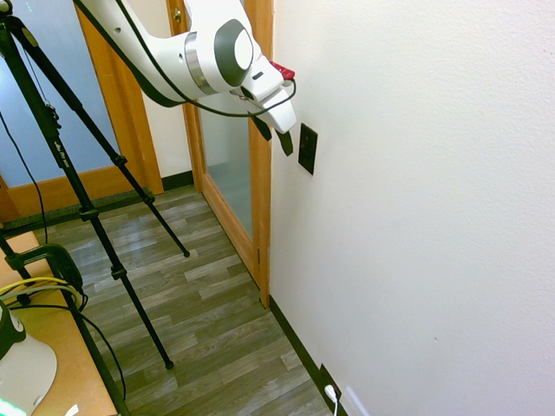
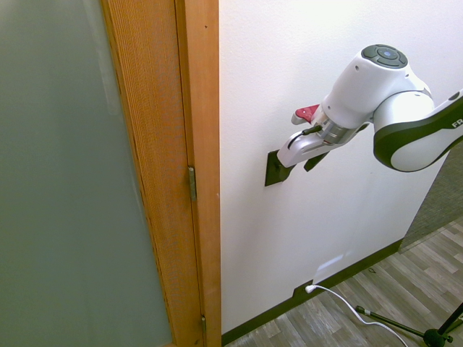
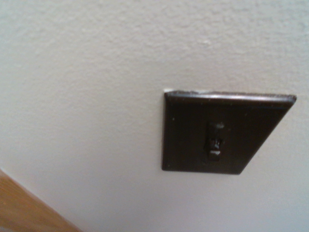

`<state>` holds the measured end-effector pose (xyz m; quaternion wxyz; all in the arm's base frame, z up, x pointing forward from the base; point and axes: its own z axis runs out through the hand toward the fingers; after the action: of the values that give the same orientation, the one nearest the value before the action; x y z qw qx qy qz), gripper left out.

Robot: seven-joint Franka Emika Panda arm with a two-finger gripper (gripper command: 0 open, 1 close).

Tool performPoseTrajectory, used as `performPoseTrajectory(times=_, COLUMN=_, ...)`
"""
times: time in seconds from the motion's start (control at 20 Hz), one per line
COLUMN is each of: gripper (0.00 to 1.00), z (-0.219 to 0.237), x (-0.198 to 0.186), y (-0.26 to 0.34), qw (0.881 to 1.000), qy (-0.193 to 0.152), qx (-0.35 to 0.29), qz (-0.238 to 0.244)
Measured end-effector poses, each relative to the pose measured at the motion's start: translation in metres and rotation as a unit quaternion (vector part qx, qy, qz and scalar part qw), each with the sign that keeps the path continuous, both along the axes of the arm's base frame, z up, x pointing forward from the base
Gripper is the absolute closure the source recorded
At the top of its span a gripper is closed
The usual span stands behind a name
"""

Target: Turn off the light

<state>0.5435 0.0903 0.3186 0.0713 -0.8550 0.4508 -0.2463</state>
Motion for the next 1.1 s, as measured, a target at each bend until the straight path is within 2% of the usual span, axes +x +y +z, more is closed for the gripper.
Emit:
performPoseTrajectory(times=0.4, gripper=0.00, z=-0.009, x=0.037, y=-0.009, qw=1.000, qy=-0.015, qx=0.001, qz=-0.005)
performPoseTrajectory(times=0.45, gripper=1.00, z=-0.008, x=0.042, y=-0.011, qw=1.000, qy=-0.018, qx=-0.001, qz=-0.005)
performPoseTrajectory(times=1.1, gripper=1.00, z=-0.019, x=0.049, y=-0.009, qw=1.000, qy=-0.025, qx=0.005, qz=0.003)
